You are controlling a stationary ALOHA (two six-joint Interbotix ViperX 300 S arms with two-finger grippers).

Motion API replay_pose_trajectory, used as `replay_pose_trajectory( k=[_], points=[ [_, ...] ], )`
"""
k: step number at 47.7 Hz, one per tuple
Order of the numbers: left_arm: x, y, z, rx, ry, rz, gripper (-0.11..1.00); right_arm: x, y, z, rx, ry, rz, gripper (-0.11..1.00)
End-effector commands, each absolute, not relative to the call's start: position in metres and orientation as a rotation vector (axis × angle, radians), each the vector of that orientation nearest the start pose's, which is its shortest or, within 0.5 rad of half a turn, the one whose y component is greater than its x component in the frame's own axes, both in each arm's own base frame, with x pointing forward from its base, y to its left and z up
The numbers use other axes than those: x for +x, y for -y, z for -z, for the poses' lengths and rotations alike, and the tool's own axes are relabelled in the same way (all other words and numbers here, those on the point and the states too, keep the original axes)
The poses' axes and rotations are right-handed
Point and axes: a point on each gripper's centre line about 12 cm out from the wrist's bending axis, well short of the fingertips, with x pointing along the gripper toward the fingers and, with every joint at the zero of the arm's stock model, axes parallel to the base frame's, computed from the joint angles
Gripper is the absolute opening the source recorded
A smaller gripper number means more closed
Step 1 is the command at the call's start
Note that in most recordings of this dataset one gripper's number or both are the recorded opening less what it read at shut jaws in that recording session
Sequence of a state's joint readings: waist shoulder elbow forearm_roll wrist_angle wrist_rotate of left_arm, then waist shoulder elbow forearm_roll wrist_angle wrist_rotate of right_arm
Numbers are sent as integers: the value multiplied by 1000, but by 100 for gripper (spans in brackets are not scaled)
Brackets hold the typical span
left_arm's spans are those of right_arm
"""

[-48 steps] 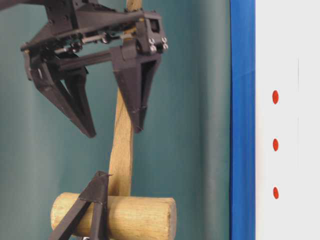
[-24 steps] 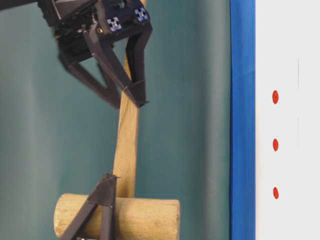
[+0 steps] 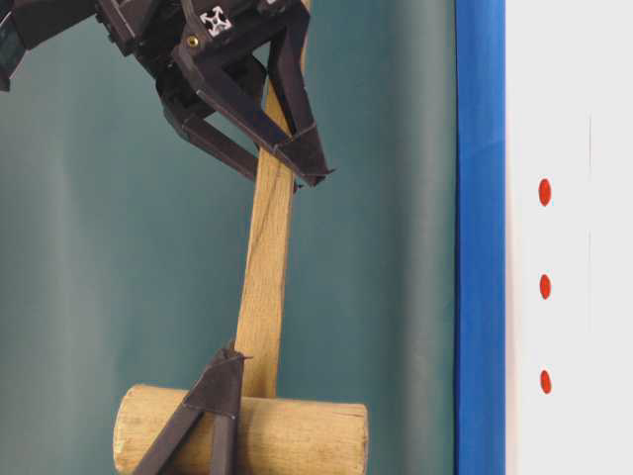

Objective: Hit the mark with a hammer.
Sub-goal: 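Release the mallet head with the left gripper and retract it left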

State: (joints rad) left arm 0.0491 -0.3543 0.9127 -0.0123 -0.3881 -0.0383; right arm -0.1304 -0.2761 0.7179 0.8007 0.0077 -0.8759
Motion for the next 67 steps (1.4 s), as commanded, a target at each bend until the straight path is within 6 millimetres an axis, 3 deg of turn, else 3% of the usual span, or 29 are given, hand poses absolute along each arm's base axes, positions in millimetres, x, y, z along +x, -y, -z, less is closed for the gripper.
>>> replay_pose_trajectory(
  k=[1,9,13,21,27,43,45,49,53,67],
  points=[
    [325,-16,-267,-46,-117,-54,43,352,46,-270,-40,-402,111,97],
    [325,-15,-267,-43,-116,-50,43,356,46,-269,-40,-407,108,94],
    [326,-15,-267,-48,-115,-51,43,358,45,-268,-39,-414,101,83],
    [326,-13,-268,-40,-114,-44,43,360,42,-266,-33,-441,69,28],
    [326,-13,-267,-38,-116,-44,43,360,41,-265,-28,-449,60,4],
    [325,-13,-267,-32,-117,-44,43,360,41,-265,-15,-446,65,3],
    [325,-13,-267,-32,-117,-44,48,360,41,-266,-3,-443,67,3],
    [325,-13,-267,-32,-117,-44,74,360,41,-266,20,-443,69,3],
    [324,-13,-266,-30,-119,-44,89,360,40,-266,40,-441,71,3],
    [303,-12,-264,-32,-131,-44,90,351,39,-265,88,-439,78,3]
  ],
)
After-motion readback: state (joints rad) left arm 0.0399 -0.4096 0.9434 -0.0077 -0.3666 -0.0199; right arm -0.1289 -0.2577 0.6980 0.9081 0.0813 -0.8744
